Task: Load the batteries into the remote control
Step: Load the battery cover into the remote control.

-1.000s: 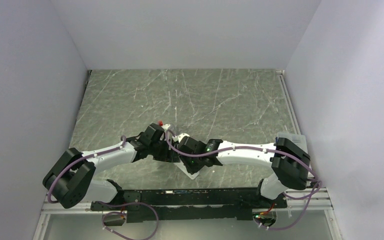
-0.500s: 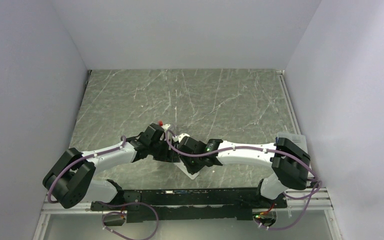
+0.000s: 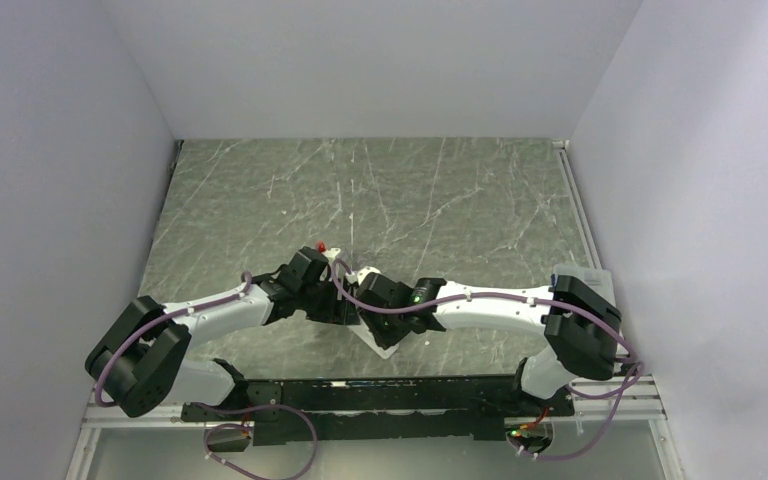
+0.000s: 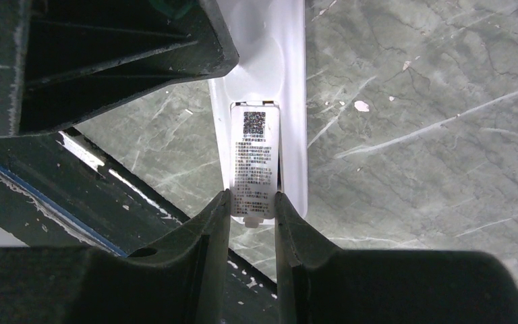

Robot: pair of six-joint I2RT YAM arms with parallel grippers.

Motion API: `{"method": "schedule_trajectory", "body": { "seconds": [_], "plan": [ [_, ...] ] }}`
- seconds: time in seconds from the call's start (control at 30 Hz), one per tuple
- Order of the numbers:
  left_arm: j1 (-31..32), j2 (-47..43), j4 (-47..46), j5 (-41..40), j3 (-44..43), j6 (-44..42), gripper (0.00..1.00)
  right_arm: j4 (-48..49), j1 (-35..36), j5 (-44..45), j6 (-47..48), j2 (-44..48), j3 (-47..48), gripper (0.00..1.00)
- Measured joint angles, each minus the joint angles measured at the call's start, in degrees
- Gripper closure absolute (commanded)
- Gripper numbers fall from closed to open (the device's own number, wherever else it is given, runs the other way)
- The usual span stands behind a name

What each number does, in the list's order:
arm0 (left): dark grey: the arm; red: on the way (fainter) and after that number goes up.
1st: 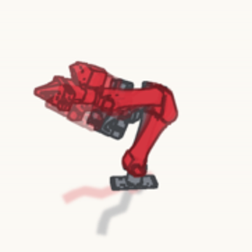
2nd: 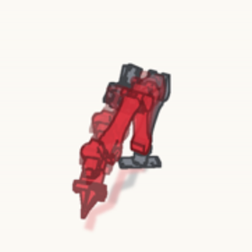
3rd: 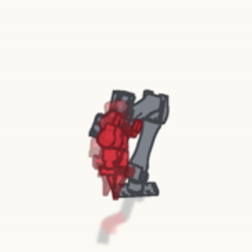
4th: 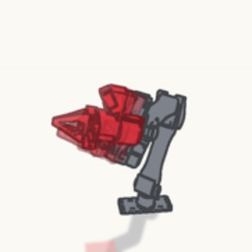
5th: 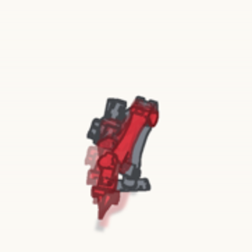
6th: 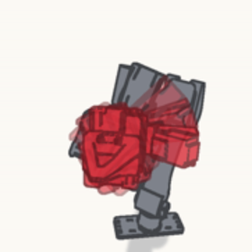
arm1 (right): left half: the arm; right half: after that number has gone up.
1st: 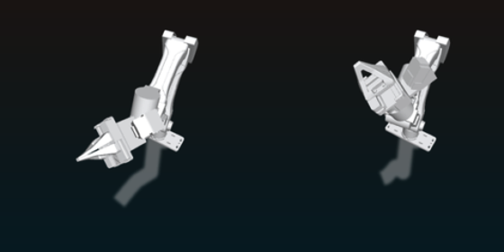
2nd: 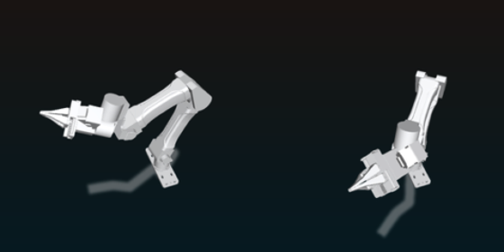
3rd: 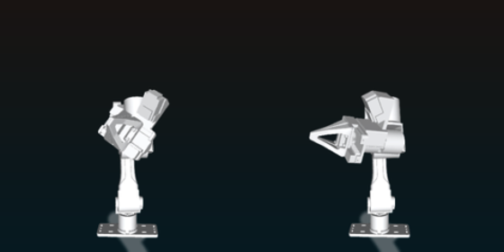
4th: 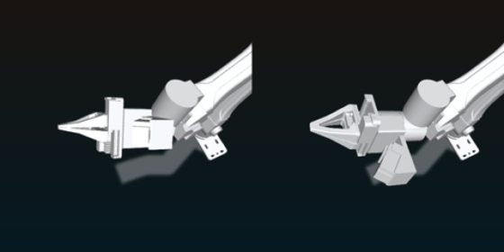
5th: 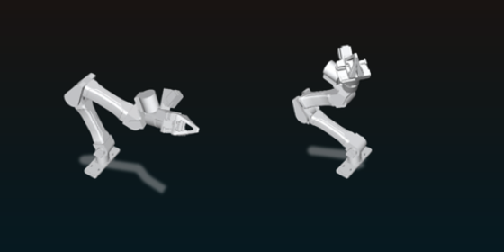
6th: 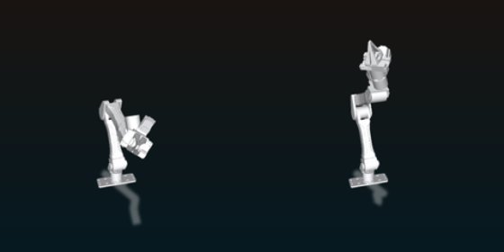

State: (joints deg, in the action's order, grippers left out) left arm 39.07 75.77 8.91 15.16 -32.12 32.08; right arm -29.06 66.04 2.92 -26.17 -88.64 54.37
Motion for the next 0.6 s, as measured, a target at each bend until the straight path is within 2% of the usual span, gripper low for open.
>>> {"method": "schedule_trajectory", "body": {
  "seconds": [0.6],
  "plan": [
    [0.00, -0.09, -0.02, 0.00, 0.04, 0.00, 0.30, -0.39, 0.00, -0.02, -0.04, 0.44, -0.15, 0.80]
  ]
}}
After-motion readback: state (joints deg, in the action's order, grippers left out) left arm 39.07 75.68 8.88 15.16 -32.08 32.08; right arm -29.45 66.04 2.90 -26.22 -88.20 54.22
